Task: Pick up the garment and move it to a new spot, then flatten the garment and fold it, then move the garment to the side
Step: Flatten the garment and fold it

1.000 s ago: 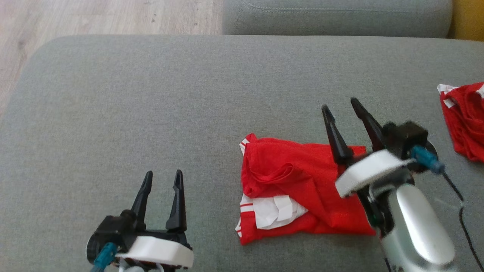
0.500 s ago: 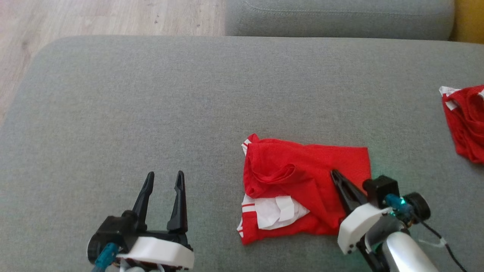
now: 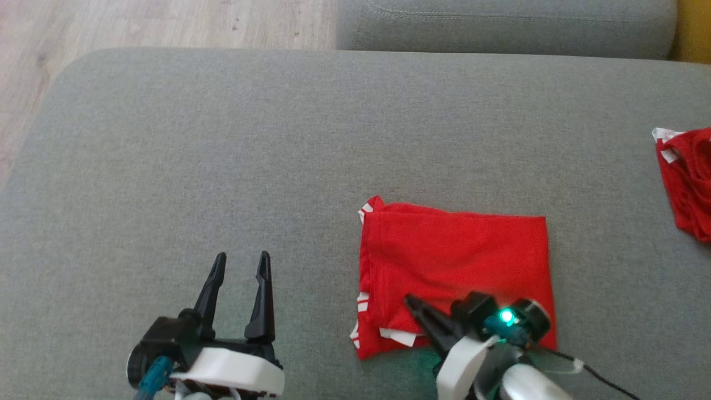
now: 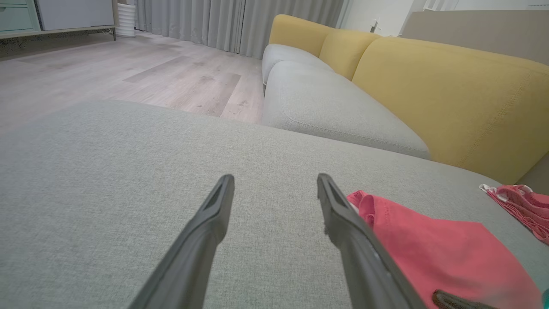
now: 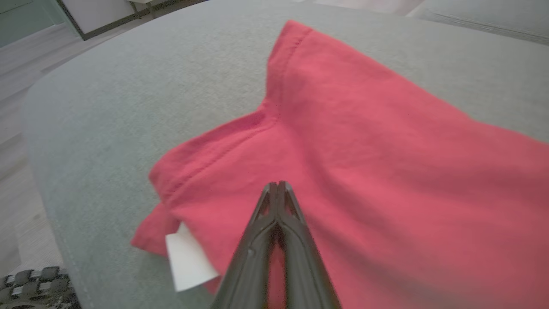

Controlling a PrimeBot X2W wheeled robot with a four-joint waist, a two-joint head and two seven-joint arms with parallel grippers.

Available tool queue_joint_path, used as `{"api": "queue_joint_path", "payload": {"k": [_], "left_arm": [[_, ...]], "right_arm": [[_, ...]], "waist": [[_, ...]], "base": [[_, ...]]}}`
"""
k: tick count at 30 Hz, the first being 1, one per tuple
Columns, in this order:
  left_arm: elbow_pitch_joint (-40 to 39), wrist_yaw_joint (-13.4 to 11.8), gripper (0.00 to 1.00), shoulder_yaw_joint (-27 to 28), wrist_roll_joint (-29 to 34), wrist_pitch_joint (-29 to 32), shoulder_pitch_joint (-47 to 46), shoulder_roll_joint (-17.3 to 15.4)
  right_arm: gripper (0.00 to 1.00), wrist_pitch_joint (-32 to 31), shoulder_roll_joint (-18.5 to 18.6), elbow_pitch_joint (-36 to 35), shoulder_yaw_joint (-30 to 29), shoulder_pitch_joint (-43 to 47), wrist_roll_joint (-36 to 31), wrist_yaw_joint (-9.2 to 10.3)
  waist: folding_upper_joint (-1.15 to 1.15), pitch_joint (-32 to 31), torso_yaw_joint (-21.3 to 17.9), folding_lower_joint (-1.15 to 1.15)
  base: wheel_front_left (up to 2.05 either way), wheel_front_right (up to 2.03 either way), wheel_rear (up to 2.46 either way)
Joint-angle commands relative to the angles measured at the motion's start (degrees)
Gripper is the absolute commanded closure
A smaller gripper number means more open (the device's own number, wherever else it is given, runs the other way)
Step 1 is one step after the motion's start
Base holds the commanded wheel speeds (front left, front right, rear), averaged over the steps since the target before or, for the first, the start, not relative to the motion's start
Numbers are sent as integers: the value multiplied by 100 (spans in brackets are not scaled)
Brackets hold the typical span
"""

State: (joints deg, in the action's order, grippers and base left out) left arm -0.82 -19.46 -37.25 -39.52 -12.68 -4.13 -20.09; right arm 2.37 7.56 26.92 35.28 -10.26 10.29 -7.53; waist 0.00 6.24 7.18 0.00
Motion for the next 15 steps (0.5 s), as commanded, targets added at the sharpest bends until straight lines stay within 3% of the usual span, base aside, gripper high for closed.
{"api": "queue_joint_path", "payload": {"k": [1,8,14,15], "left_arm": [[-193,-25,0,197,-17,-43,-187,-108],[-180,-44,0,226,-41,-59,-175,-108],[-153,-48,0,265,-63,-75,-163,-128],[-151,-46,0,268,-61,-77,-166,-137]], "right_arm": [[100,-34,3,-186,173,-212,72,4],[100,-20,36,-136,659,-393,261,4],[100,333,-67,-322,399,-572,285,4],[91,394,-86,-383,279,-583,270,4]], "waist": [[0,1,-13,0],[0,-6,-118,0],[0,-90,-213,0],[0,-115,-232,0]], "base": [[0,0,0],[0,0,0],[0,0,0],[0,0,0]]}}
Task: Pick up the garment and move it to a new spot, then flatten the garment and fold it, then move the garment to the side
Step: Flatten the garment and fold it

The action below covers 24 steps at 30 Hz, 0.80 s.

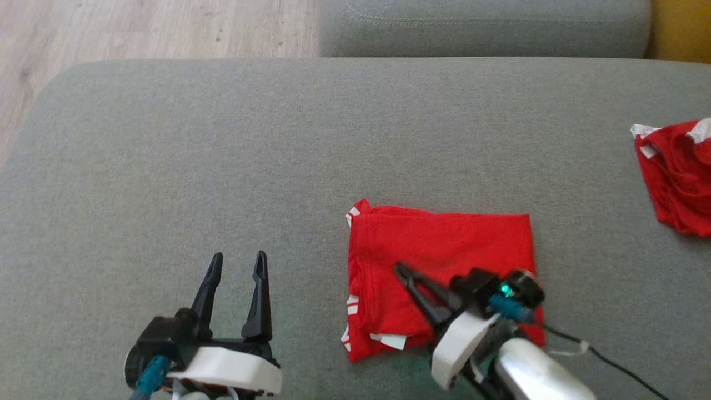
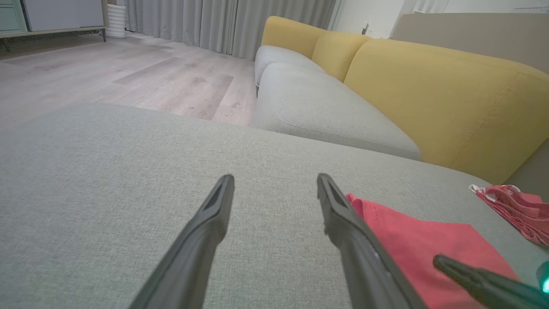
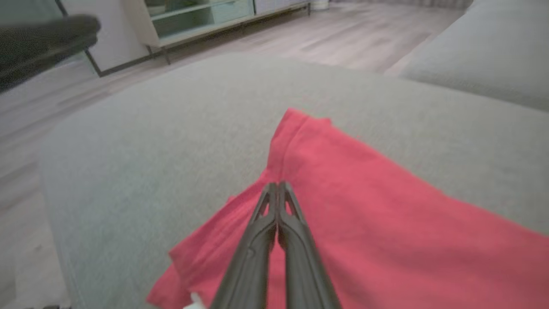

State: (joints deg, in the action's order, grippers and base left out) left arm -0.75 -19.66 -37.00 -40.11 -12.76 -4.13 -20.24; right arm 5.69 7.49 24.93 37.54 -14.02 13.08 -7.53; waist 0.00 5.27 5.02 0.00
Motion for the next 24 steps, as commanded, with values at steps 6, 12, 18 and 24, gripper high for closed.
{"api": "queue_joint_path", "payload": {"k": [6,12,18,24], "left_arm": [[-78,32,0,213,5,-74,-251,-95],[128,115,0,176,-8,-125,-211,32],[346,199,0,305,-15,-193,48,109],[425,197,0,467,43,-213,240,126]], "right_arm": [[0,305,-206,-661,-955,-72,-242,4],[0,297,-391,-1195,-2146,489,-551,4],[0,300,-458,-1673,-2883,1289,-356,4],[0,322,-459,-1797,-3012,1551,-352,4]], "waist": [[0,-198,-109,0],[0,-436,-187,0],[0,-613,-248,0],[0,-642,-280,0]], "base": [[0,0,0],[0,0,0],[0,0,0],[0,0,0]]}}
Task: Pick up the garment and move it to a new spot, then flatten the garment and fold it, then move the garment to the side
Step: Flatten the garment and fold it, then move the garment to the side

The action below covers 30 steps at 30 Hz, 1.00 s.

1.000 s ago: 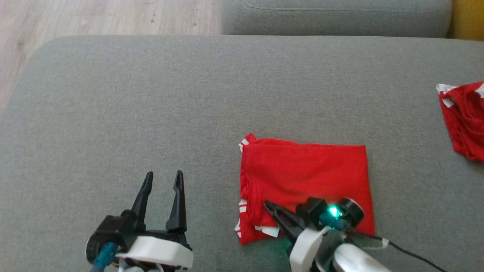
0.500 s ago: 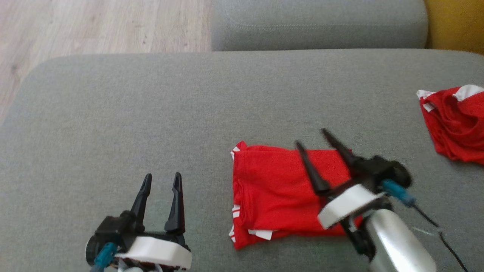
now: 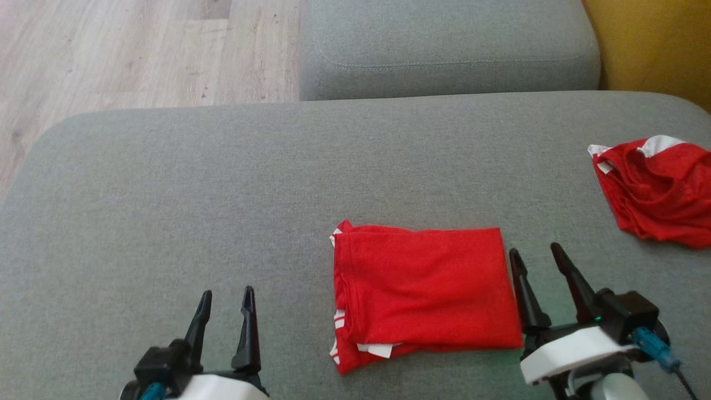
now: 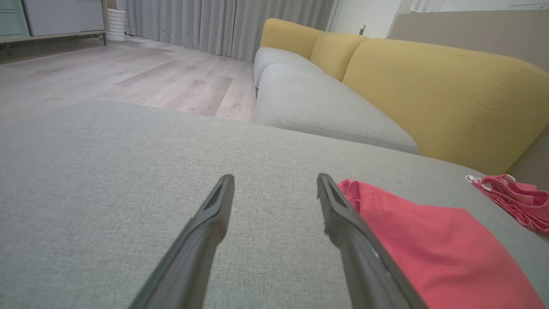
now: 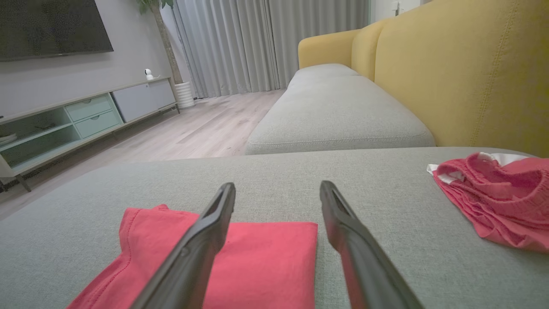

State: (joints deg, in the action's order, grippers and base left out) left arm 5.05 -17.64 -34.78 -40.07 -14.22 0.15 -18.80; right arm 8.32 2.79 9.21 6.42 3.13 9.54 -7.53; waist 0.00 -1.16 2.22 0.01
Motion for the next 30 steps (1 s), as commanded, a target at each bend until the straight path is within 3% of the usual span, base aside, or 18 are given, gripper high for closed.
{"api": "queue_joint_path", "payload": {"k": [1,25,30], "left_arm": [[-144,-14,0,286,43,-69,-146,-8],[-179,5,0,501,201,-75,62,77],[-200,-8,0,481,208,-61,31,75]], "right_arm": [[0,58,11,-235,68,-133,-14,4],[0,-28,10,-247,-127,0,21,4],[0,-443,10,-80,-198,-127,-81,4]], "waist": [[0,-3,-2,-1],[0,27,50,-1],[0,79,76,-1]], "base": [[0,0,0],[0,0,0],[0,0,0]]}}
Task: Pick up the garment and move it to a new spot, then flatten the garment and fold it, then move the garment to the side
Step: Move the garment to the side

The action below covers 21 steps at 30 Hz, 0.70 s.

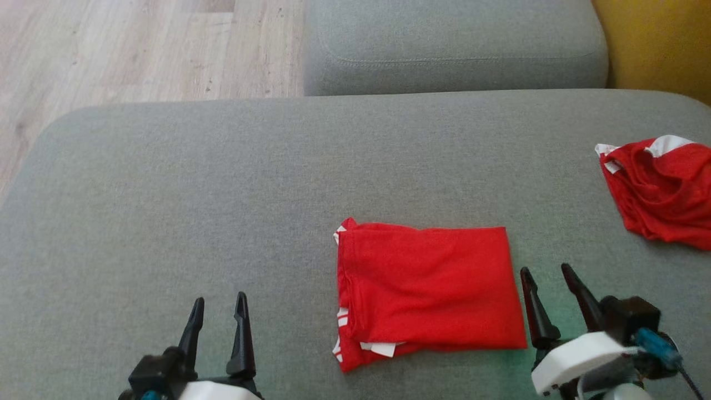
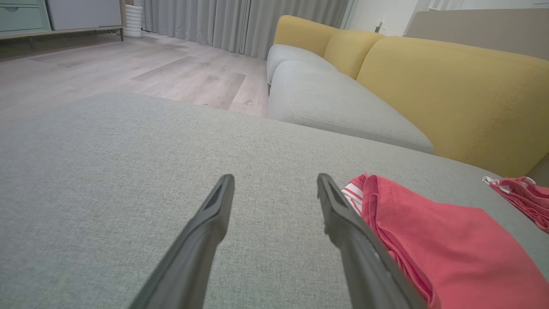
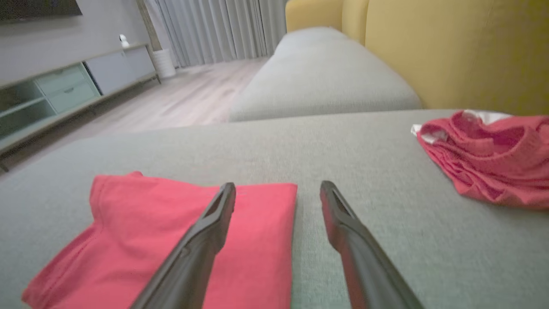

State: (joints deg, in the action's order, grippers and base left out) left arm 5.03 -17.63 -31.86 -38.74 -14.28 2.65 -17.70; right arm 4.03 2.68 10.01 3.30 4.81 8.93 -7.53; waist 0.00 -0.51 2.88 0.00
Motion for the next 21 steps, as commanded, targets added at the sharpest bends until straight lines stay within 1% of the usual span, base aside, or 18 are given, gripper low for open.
{"api": "queue_joint_path", "payload": {"k": [1,2,7,8,13,17,18,19,20,21], "left_arm": [[-200,-9,0,183,78,-52,-234,-33],[-210,-6,0,165,91,-45,-271,-26],[-158,50,0,153,104,-47,-380,8],[-158,50,0,153,104,-47,-380,8],[-97,83,0,120,141,-52,-473,78],[-47,112,0,141,167,-57,-523,116],[-34,121,0,148,174,-59,-529,124],[-26,129,0,157,181,-60,-532,132],[-20,134,0,169,189,-61,-534,139],[-17,135,0,184,197,-62,-530,146]], "right_arm": [[0,-146,21,-106,78,-349,-8,4],[0,-455,21,44,14,-485,-92,4],[0,-1079,20,526,-129,-935,-146,4],[0,-1079,20,526,-129,-935,-146,4],[0,-1543,20,1072,-159,-1272,-99,4],[0,-1829,20,1357,-91,-1353,-93,4],[31,-1891,20,1388,-74,-1360,-95,4],[56,-1930,20,1398,-59,-1371,-94,4],[73,-1959,20,1404,-46,-1381,-92,4],[86,-1993,21,1412,-37,-1392,-102,4]], "waist": [[0,31,22,0],[0,104,64,0],[0,314,226,0],[0,314,226,0],[0,535,437,0],[0,663,557,0],[0,679,569,0],[0,696,576,0],[0,709,576,0],[0,723,564,0]], "base": [[0,0,0],[0,0,0],[0,0,0],[0,0,0],[0,0,0],[0,0,0],[0,0,0],[0,0,0],[0,0,0],[0,0,0]]}}
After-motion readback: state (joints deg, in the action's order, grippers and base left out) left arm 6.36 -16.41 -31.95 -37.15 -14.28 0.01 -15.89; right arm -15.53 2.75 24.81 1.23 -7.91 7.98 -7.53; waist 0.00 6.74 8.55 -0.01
